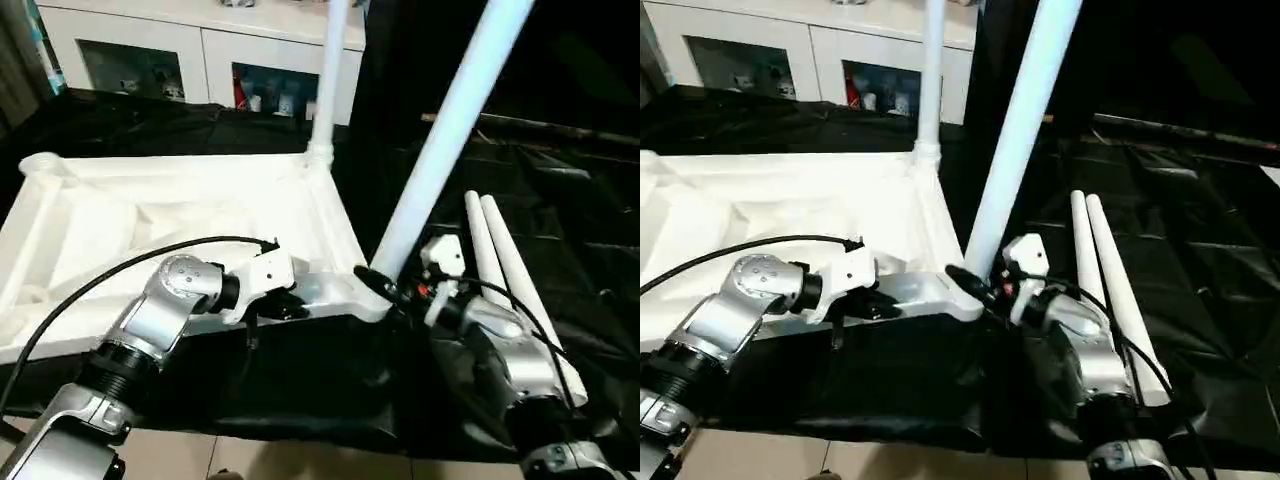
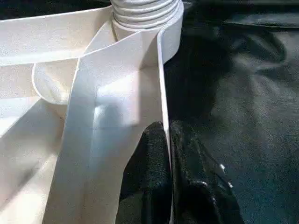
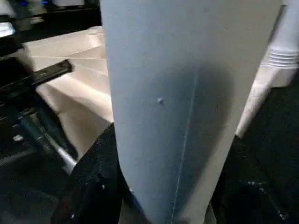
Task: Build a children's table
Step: Rotate leg to tighten
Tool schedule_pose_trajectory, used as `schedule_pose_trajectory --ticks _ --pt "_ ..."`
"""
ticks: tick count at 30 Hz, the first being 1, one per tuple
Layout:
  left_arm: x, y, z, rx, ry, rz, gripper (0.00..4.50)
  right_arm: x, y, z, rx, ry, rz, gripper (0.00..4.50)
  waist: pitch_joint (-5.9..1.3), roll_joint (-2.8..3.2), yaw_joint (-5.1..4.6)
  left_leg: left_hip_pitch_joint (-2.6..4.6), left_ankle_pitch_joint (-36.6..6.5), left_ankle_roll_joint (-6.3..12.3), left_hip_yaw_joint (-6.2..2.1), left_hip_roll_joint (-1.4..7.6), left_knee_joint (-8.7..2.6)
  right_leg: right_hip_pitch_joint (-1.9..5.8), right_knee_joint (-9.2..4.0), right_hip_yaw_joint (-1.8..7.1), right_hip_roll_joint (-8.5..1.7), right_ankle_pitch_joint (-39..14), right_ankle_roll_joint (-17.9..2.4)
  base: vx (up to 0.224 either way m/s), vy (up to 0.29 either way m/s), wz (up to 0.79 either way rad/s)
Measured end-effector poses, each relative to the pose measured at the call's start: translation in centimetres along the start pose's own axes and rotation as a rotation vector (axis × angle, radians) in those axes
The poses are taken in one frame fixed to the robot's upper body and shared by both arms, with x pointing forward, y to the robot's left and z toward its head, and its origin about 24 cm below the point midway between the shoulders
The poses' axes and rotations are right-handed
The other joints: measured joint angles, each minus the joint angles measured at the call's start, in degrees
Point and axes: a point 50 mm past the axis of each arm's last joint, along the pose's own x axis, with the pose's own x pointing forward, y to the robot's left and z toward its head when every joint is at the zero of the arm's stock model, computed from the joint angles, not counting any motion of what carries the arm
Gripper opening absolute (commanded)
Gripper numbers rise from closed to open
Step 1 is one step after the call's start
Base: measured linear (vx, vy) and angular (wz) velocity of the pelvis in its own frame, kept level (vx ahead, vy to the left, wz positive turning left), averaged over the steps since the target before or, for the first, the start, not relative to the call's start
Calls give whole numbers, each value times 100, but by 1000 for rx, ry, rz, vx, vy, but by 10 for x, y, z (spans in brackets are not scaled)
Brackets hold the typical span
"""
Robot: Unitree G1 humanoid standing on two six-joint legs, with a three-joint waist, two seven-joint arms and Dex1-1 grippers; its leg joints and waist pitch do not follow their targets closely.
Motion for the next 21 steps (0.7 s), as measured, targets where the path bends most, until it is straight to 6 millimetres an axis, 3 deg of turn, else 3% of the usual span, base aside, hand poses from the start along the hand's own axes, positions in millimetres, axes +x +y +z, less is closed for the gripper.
schedule_pose_trajectory --ticks 7,14,21 --pt "-1 -1 -2 -15 -7 -64 0 -7 2 -1 -11 19 84 191 -1 3 1 23 0 0 3 1 -10 21 -4 -2 0 0 0 0 0 0" --pt "0 0 -5 -30 0 -49 0 -2 2 -5 22 1 43 191 -5 -4 -24 74 1 -2 2 1 -11 57 -5 -1 -1 -13 22 0 0 0" --pt "8 9 -3 -114 35 103 0 28 -10 -5 78 -26 -235 191 -9 -46 -132 91 1 -4 -1 0 -8 45 -10 -1 -3 -16 25 0 0 0"
